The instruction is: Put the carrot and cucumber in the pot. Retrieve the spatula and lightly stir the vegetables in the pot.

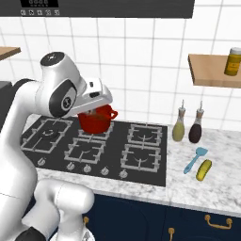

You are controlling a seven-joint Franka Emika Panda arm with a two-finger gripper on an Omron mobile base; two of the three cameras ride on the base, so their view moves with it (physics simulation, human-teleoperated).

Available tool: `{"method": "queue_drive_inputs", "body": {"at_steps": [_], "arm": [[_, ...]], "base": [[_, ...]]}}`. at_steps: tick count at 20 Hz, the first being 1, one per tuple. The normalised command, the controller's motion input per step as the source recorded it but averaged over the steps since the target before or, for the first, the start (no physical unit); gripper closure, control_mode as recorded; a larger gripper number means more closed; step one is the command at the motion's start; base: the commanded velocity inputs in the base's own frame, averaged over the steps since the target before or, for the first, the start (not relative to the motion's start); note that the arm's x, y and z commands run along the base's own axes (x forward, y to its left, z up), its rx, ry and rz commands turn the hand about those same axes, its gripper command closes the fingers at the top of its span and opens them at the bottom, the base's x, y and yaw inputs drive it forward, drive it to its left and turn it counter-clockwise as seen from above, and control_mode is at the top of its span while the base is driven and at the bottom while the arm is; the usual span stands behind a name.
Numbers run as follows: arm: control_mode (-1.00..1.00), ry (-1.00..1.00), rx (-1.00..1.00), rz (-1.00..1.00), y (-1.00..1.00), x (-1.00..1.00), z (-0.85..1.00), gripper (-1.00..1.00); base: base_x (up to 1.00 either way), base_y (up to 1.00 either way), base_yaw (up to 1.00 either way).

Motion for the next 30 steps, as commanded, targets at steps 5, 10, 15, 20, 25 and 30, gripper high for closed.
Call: {"method": "queue_drive_inputs", "body": {"at_steps": [5,10,15,20,25,30], "arm": [[-1.00,0.13,0.00,0.01,0.53,0.54,0.02,1.00],[-1.00,0.08,0.00,0.03,0.37,0.51,0.00,1.00],[-1.00,0.06,0.01,0.05,0.16,0.53,0.00,1.00],[-1.00,0.12,0.04,0.05,0.15,0.62,0.00,1.00],[-1.00,0.12,0.03,0.02,0.35,0.63,0.00,1.00],[-1.00,0.11,0.00,0.00,0.31,0.54,-0.06,1.00]], "base": [[0.00,0.00,0.00],[0.00,0.00,0.00],[0.00,0.00,0.00],[0.00,0.00,0.00],[0.00,0.00,0.00],[0.00,0.00,0.00]]}}
